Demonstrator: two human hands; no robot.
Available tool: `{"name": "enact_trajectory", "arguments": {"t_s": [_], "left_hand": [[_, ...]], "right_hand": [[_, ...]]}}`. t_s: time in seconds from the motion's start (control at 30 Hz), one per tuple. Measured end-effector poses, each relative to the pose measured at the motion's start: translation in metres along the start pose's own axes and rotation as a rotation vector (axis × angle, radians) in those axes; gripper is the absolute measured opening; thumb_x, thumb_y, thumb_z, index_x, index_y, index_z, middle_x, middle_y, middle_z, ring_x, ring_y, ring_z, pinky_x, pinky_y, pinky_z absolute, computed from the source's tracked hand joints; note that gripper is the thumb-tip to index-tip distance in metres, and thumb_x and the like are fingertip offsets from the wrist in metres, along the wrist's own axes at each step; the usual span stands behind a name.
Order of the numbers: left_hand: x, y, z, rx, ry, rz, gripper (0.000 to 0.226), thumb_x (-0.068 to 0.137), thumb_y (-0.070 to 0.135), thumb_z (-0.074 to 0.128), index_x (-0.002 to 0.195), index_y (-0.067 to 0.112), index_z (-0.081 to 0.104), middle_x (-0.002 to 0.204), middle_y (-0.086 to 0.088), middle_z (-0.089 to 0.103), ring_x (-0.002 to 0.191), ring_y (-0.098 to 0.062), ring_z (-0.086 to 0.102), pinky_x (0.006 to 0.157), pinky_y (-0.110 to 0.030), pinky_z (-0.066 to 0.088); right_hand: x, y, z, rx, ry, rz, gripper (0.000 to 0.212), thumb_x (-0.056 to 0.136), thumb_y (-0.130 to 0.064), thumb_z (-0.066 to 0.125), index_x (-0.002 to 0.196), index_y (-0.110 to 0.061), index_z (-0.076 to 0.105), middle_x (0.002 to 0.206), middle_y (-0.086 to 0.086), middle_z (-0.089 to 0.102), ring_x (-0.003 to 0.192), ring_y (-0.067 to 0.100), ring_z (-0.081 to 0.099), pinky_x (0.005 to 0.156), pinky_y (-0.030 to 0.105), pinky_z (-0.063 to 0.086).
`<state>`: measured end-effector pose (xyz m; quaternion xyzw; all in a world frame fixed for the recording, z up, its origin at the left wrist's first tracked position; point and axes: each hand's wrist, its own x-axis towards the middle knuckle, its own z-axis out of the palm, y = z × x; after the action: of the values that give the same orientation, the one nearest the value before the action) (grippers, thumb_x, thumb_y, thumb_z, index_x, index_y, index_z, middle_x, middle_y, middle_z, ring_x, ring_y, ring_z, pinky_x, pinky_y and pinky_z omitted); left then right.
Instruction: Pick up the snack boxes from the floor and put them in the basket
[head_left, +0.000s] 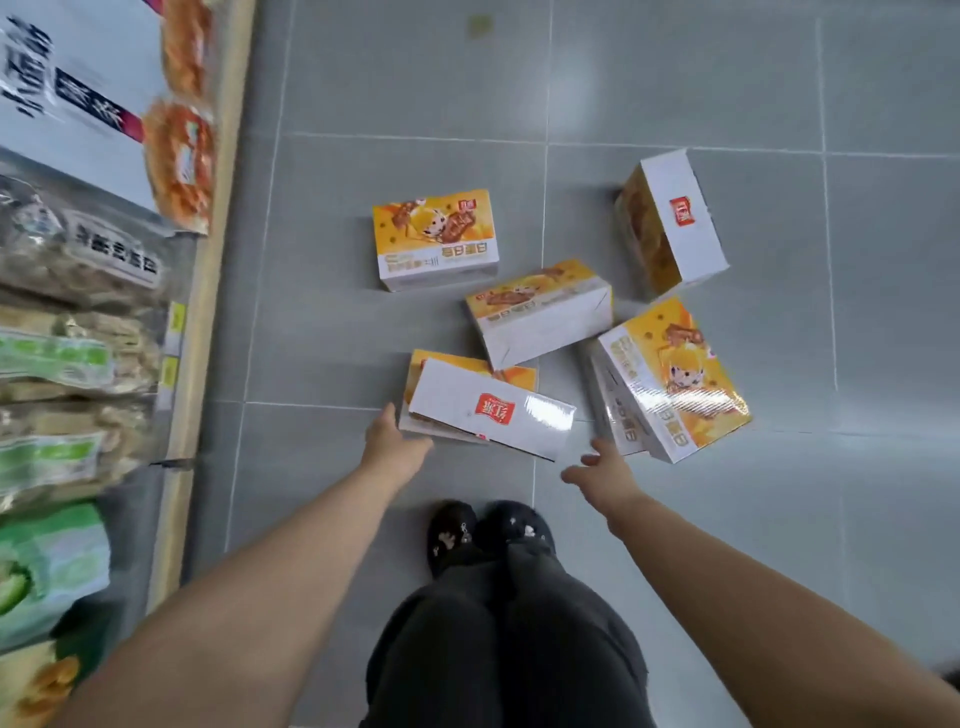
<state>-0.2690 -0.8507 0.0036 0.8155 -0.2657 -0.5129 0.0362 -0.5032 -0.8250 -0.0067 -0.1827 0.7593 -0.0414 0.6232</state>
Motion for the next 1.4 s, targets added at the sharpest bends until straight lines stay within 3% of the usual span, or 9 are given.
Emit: {"name": "enact_trajectory", "arguments": {"t_s": [0.1,0.3,0.43,0.63,0.7,0.87,1.07,1.27,1.4], "left_hand": [[0.044,-0.001,0.014,0.087,-0.030,0.004,0.087,0.083,0.002,0.064,0.153,0.009,0.012,0.156,-0.010,0.027,0.140,-0.025,0.033,0.103,-0.030,0.036],[0.079,-0.003,0.029,-0.029,-0.076,-0.012,0.056,0.072,-0.009,0.060,0.125,0.008,0.049,0.116,-0.008,0.059,0.100,-0.023,0.051,0.076,-0.027,0.042],[0.039,0.011,0.009,-0.086,-0.020,0.005,0.045,0.066,-0.010,0.058,0.105,0.012,0.057,0.105,-0.010,0.061,0.092,-0.024,0.052,0.068,-0.025,0.043],[-0.085,0.033,-0.053,-0.259,0.153,0.036,0.023,0.067,-0.007,0.061,0.078,0.013,0.059,0.081,-0.002,0.059,0.087,-0.024,0.055,0.060,-0.022,0.040],[-0.138,0.035,-0.082,-0.355,0.162,0.033,0.028,0.068,-0.007,0.062,0.091,0.008,0.063,0.088,-0.005,0.063,0.086,-0.022,0.054,0.063,-0.023,0.040],[-0.255,0.013,-0.142,-0.511,0.253,0.061,0.063,0.046,0.020,0.060,0.107,0.010,0.066,0.105,-0.014,0.069,0.083,-0.024,0.061,0.061,-0.022,0.042],[-0.343,-0.061,-0.151,-0.684,0.323,0.119,0.053,0.056,0.029,0.072,0.108,0.027,0.064,0.113,-0.006,0.067,0.102,-0.022,0.066,0.092,-0.048,0.054],[-0.470,-0.146,-0.140,-0.915,0.514,0.018,0.054,0.084,-0.005,0.051,0.134,0.015,0.049,0.112,-0.005,0.057,0.098,-0.023,0.057,0.082,-0.033,0.046],[-0.555,-0.236,-0.101,-1.107,0.644,0.020,0.059,0.076,-0.010,0.045,0.127,0.020,0.054,0.113,-0.008,0.063,0.097,-0.022,0.060,0.084,-0.037,0.049]], "right_hand": [[0.040,0.000,0.009,0.051,0.037,0.092,0.074,0.085,-0.002,0.064,0.149,-0.011,0.026,0.148,0.017,0.036,0.127,0.036,0.043,0.108,0.046,0.038],[0.065,-0.003,0.021,0.111,-0.040,0.117,0.046,0.079,0.012,0.055,0.122,-0.003,0.053,0.135,0.023,0.050,0.133,0.042,0.039,0.113,0.049,0.030],[0.028,-0.028,0.005,0.118,0.018,0.018,0.056,0.075,0.019,0.050,0.126,-0.002,0.046,0.112,0.009,0.054,0.092,0.025,0.047,0.081,0.032,0.043],[-0.096,-0.075,-0.018,0.064,0.075,-0.168,0.042,0.080,0.014,0.050,0.116,-0.006,0.045,0.098,0.005,0.056,0.089,0.018,0.053,0.058,0.023,0.040],[-0.149,-0.088,-0.022,0.065,0.090,-0.243,0.037,0.081,0.011,0.051,0.110,-0.011,0.044,0.088,0.000,0.052,0.077,0.013,0.049,0.056,0.022,0.037],[-0.259,-0.097,-0.025,0.030,0.062,-0.410,0.037,0.079,0.008,0.054,0.114,-0.006,0.053,0.099,0.006,0.061,0.090,0.023,0.056,0.076,0.034,0.048],[-0.326,-0.086,-0.010,-0.167,-0.080,-0.495,0.046,0.073,0.007,0.055,0.118,-0.002,0.055,0.105,0.015,0.066,0.082,0.022,0.059,0.048,0.019,0.044],[-0.401,-0.024,0.023,-0.373,-0.335,-0.670,0.042,0.073,0.012,0.060,0.112,-0.005,0.061,0.090,0.004,0.067,0.078,0.019,0.064,0.069,0.037,0.055],[-0.452,0.055,0.045,-0.410,-0.516,-0.830,0.038,0.075,0.014,0.061,0.104,-0.010,0.062,0.100,0.010,0.070,0.089,0.025,0.067,0.071,0.028,0.056]]}}
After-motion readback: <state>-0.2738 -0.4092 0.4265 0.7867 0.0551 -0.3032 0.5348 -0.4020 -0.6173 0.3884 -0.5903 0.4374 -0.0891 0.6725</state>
